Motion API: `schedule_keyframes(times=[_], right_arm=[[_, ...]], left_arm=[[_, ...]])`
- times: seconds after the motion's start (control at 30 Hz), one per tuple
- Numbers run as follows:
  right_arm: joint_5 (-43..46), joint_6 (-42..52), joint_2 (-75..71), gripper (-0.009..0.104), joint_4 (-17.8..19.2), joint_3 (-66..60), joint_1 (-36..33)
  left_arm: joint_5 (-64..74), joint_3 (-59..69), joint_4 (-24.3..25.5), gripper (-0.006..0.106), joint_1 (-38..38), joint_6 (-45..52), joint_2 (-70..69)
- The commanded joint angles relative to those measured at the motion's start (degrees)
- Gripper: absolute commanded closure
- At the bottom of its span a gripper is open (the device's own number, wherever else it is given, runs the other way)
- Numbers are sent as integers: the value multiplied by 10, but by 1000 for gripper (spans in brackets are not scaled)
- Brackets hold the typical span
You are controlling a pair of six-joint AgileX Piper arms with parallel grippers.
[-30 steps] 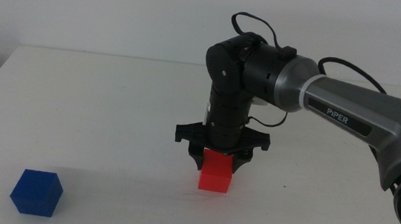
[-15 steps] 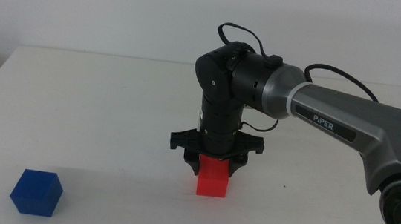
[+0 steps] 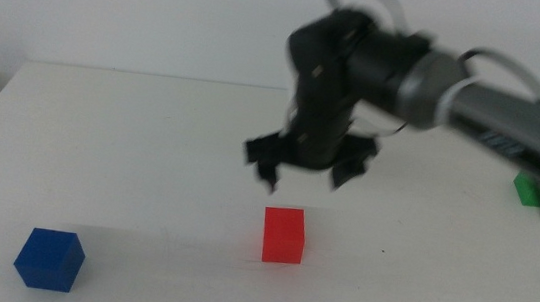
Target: Stack red cubes first, then green, then blue cubes in a specific spot.
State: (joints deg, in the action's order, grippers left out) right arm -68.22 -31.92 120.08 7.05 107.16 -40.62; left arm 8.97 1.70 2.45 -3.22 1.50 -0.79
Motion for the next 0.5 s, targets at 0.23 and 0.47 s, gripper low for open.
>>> schedule_keyframes(times=[0.23,0.47], right_arm=[[-4,129,-190,1,38,-70,134],[52,202,-251,1,14,-165,317]], left_arm=[[-44,-2,-1,7,0,0,-11],[-44,-2,-1,7,0,0,-11]])
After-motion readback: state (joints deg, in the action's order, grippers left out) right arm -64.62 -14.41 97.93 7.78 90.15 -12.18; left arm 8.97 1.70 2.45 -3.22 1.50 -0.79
